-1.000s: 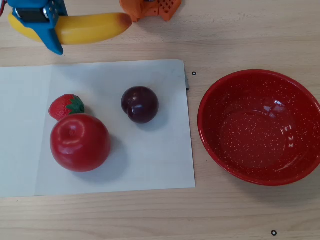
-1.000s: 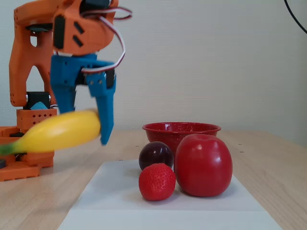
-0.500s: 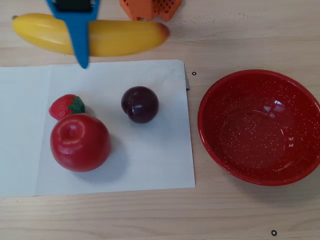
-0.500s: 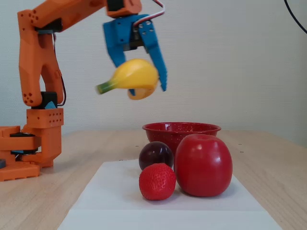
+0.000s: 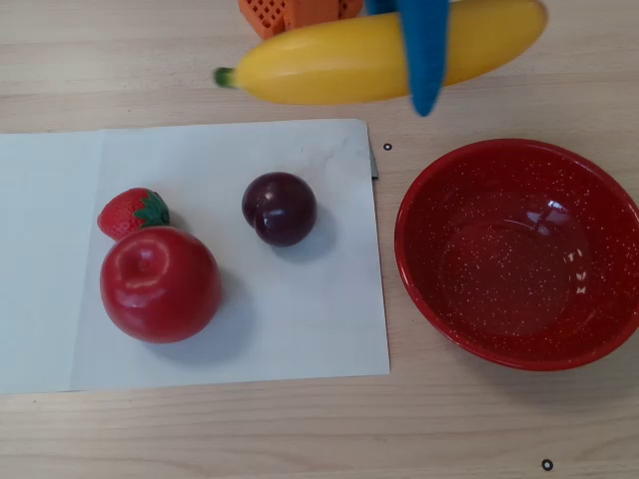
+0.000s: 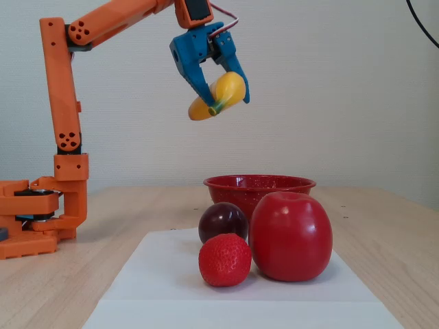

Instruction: Grasp the banana and put it in the red bowl

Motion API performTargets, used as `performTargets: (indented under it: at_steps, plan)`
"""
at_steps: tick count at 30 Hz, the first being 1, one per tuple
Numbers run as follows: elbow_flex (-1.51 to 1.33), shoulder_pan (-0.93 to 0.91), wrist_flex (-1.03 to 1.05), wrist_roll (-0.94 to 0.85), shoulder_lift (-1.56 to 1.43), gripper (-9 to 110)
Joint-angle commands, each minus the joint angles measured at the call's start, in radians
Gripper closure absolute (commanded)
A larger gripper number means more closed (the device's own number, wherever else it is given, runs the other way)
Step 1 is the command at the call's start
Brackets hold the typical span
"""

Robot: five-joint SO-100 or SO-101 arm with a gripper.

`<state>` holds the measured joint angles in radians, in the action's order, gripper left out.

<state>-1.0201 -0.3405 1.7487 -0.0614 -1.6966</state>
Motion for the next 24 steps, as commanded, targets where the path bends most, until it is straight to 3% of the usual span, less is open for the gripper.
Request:
performTargets:
  at_steps: [1,24]
  plan:
    - [0.011,-0.048,-0.137,-0.026,-0.052,101]
    - [-0.614,-0.245,-0.992,0.044,0.029,101]
